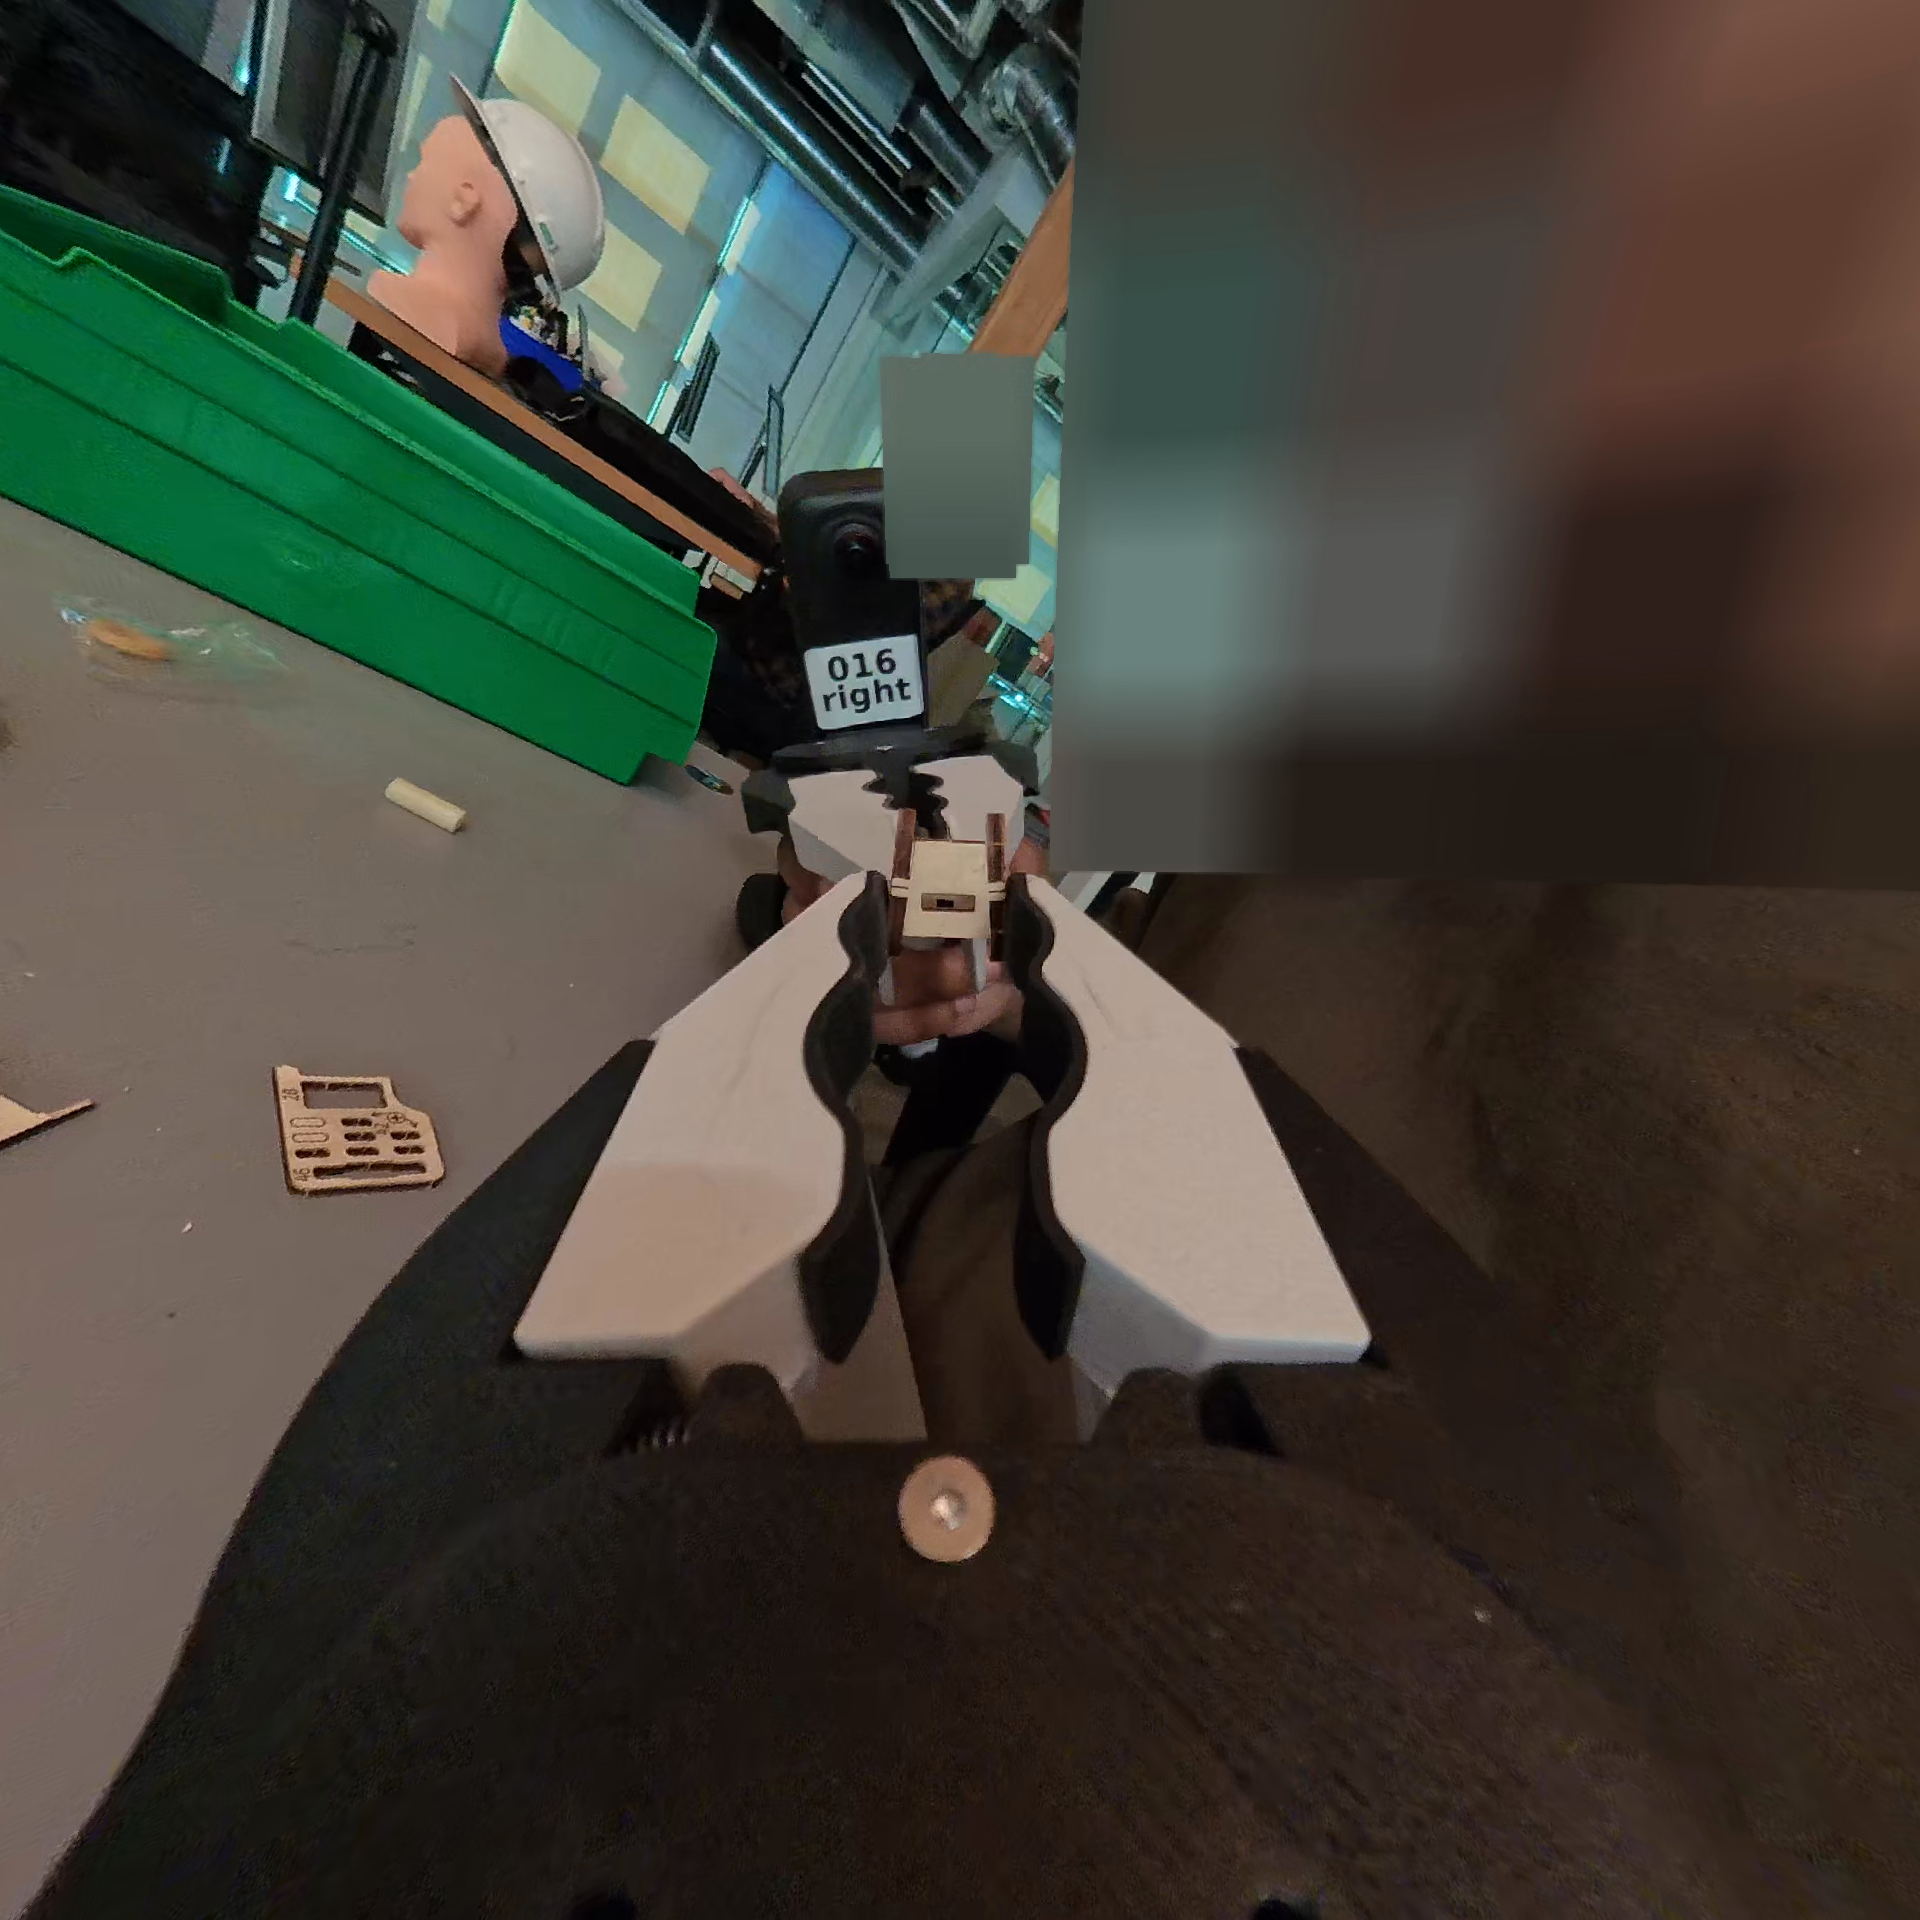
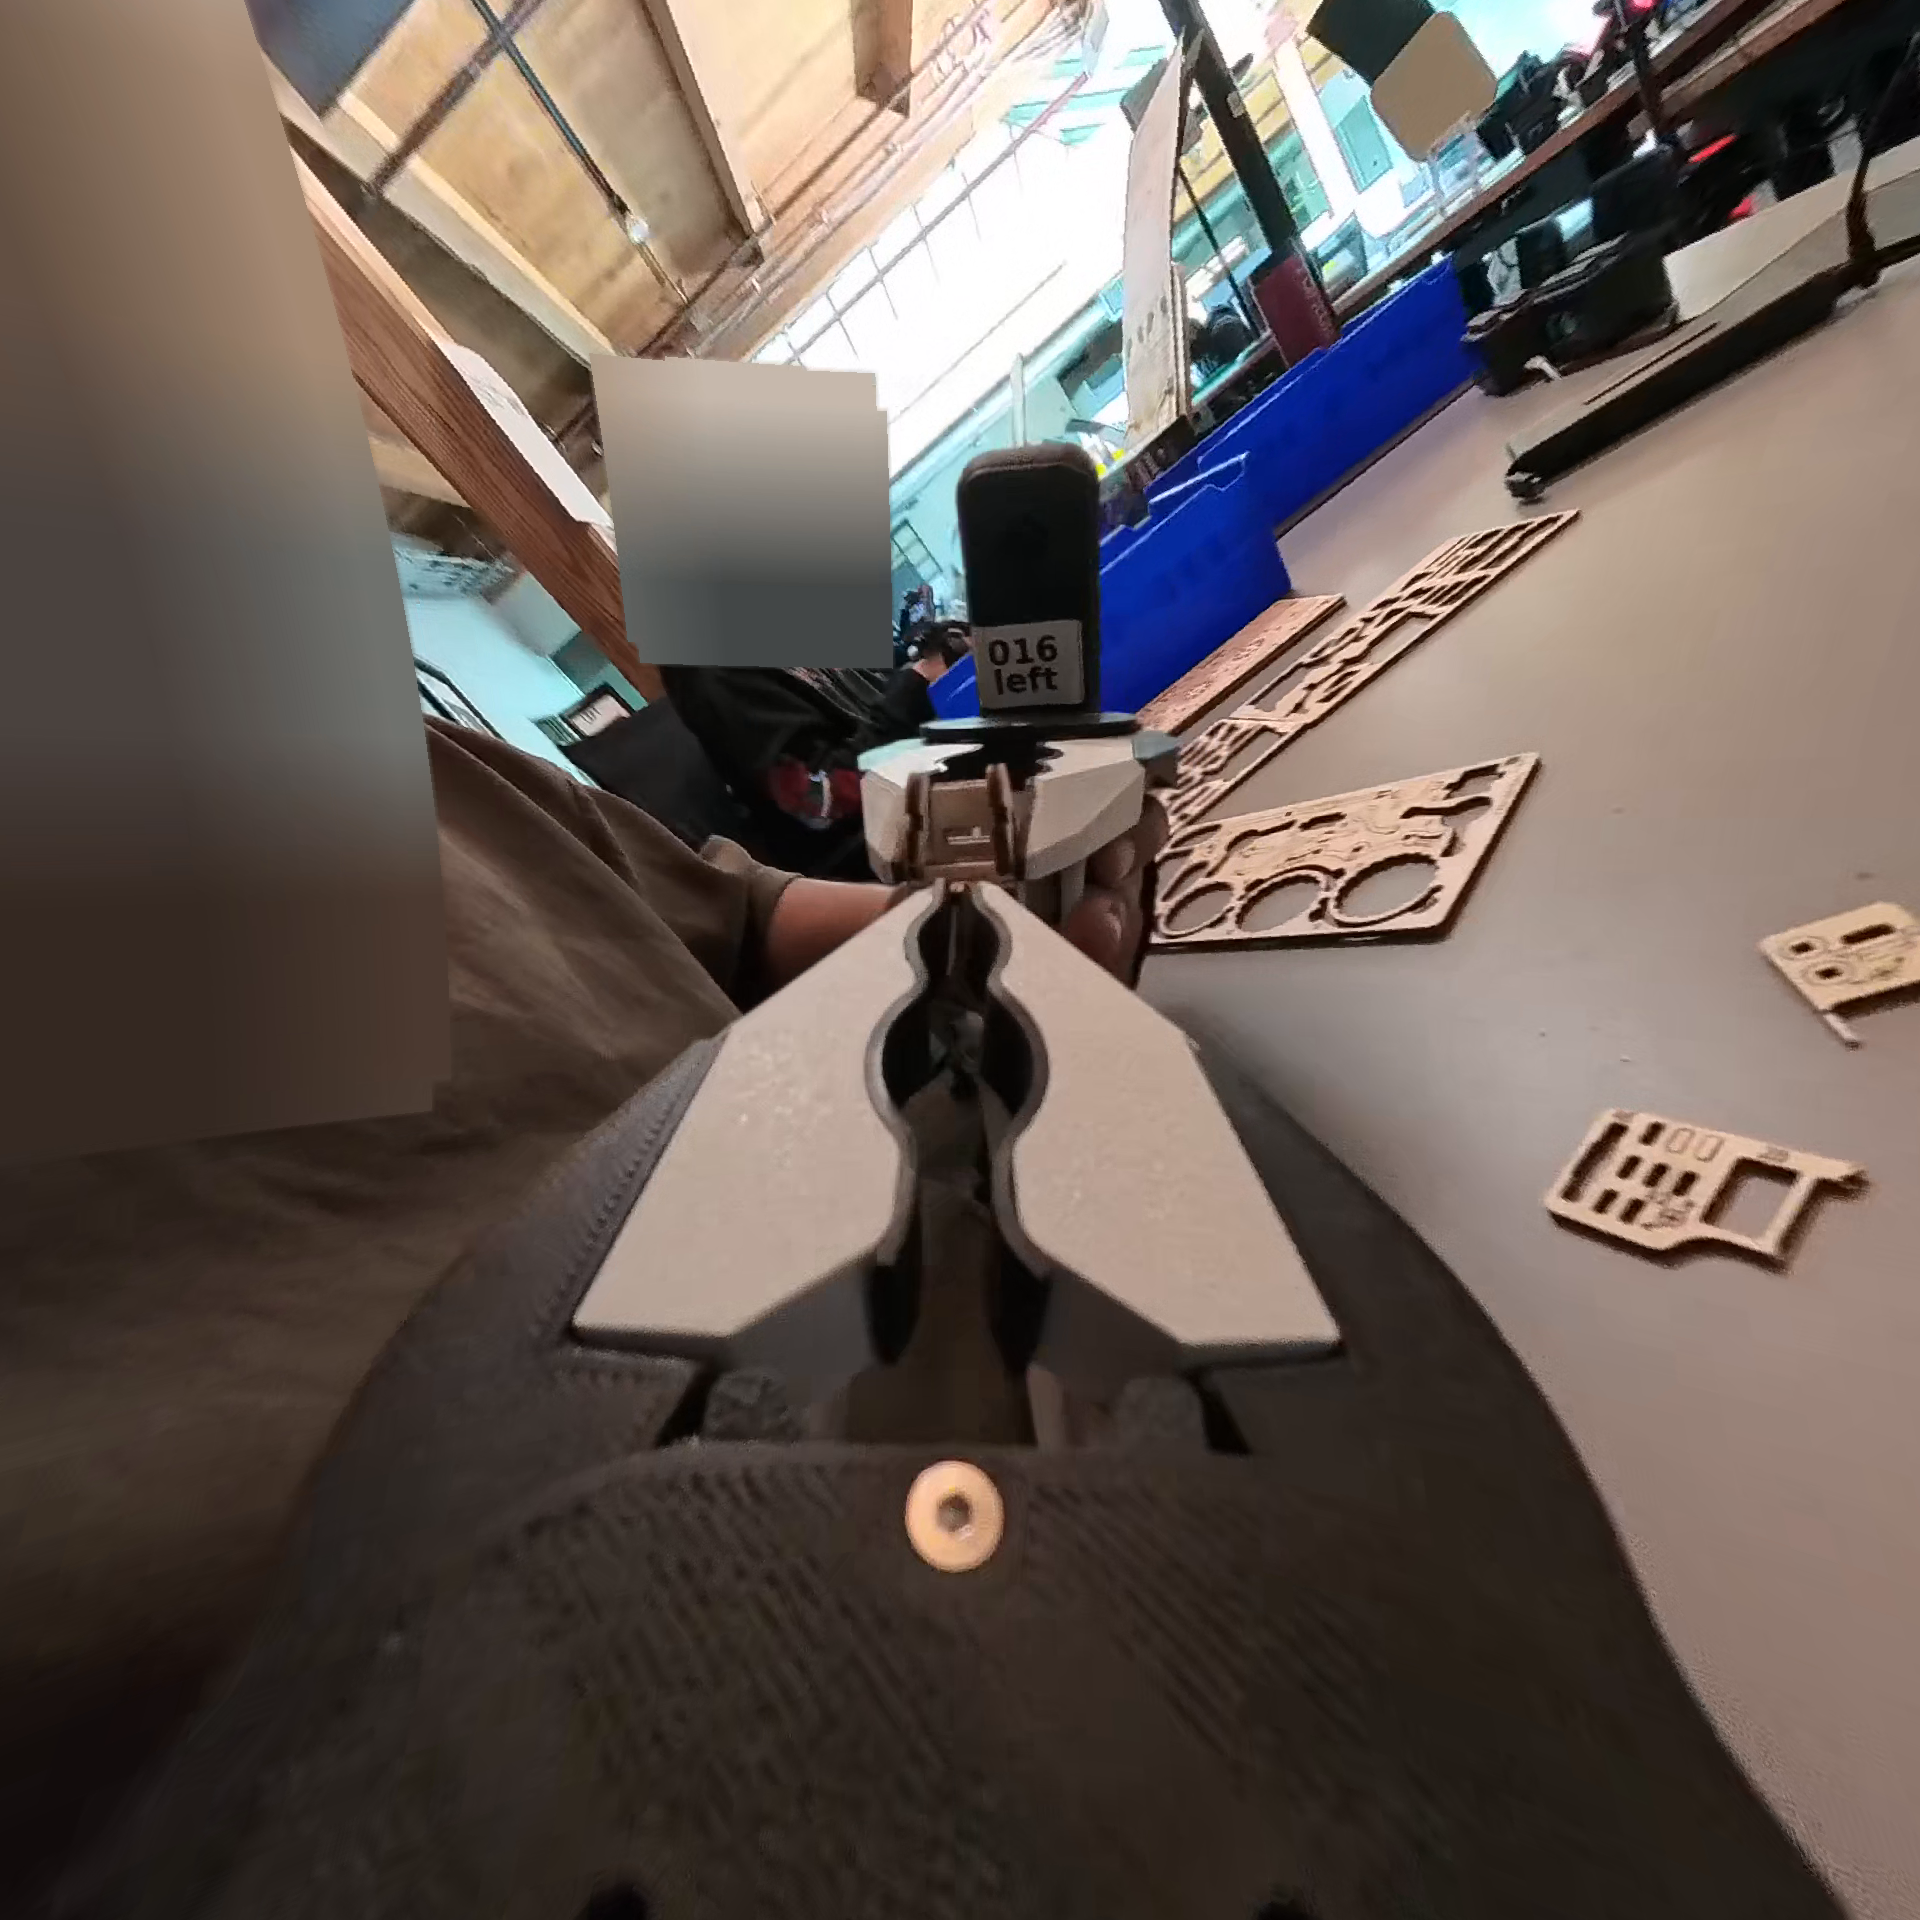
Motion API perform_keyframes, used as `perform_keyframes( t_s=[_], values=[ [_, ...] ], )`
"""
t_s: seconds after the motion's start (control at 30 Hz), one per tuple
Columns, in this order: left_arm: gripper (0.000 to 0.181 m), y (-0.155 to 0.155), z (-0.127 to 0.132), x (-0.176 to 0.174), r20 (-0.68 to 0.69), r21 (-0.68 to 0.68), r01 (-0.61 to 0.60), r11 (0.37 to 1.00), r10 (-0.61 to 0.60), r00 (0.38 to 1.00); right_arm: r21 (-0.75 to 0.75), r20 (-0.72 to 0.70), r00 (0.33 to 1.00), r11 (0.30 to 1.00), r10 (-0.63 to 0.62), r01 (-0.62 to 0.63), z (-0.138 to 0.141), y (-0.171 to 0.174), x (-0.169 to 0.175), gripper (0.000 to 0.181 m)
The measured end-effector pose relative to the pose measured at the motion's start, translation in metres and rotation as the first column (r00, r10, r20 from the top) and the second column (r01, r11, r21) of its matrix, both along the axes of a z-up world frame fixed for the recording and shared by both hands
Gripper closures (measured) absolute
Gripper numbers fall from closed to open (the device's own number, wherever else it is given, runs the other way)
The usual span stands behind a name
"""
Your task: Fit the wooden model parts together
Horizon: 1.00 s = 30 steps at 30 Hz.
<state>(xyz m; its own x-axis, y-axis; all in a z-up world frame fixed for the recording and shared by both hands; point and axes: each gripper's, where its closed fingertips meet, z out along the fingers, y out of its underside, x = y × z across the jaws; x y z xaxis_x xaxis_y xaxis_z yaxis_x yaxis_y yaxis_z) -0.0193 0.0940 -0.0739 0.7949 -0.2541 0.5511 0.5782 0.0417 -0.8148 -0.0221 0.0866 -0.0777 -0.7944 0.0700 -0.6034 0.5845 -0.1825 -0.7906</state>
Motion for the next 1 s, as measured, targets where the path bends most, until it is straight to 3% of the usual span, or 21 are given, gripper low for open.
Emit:
perform_keyframes(
  t_s=[0.13, 0.2, 0.23, 0.27, 0.4, 0.8, 0.9, 1.0],
  values=[
    [0.160, 0.001, 0.003, 0.002, -0.009, 0.004, 0.003, 1.000, -0.003, 1.000, 0.179, -0.145, 0.989, 0.984, 0.006, 0.021, -0.014, -0.013, 0.008, 0.181],
    [0.161, 0.004, 0.009, 0.005, -0.031, 0.012, -0.005, 1.000, 0.006, 0.999, 0.210, -0.240, 0.970, 0.973, -0.043, 0.095, -0.011, -0.017, 0.008, 0.181],
    [0.164, 0.002, 0.014, 0.000, -0.029, 0.022, -0.019, 1.000, 0.020, 0.999, 0.208, -0.271, 0.960, 0.969, -0.076, 0.135, -0.004, -0.012, 0.003, 0.181],
    [0.181, -0.003, 0.018, -0.008, -0.023, 0.029, -0.066, 0.997, 0.066, 0.998, 0.208, -0.279, 0.955, 0.965, -0.096, 0.158, 0.000, -0.009, -0.001, 0.181],
    [0.174, -0.017, 0.014, -0.033, 0.059, 0.032, -0.156, 0.987, 0.154, 0.986, 0.217, -0.225, 0.967, 0.961, -0.119, 0.169, -0.010, -0.001, -0.009, 0.181],
    [0.170, -0.032, -0.002, -0.066, 0.003, -0.085, -0.294, 0.952, 0.295, 0.955, 0.277, -0.128, 0.977, 0.940, -0.171, 0.201, -0.034, 0.024, -0.034, 0.181],
    [0.160, -0.035, -0.018, -0.078, -0.066, -0.189, -0.362, 0.913, 0.356, 0.932, 0.367, -0.109, 0.983, 0.913, -0.147, 0.177, -0.054, 0.020, -0.033, 0.181],
    [0.147, -0.038, -0.057, -0.095, -0.236, -0.412, -0.457, 0.788, 0.393, 0.889, 0.481, -0.119, 0.985, 0.860, -0.128, 0.170, -0.075, 0.018, -0.034, 0.180]
  ],
)
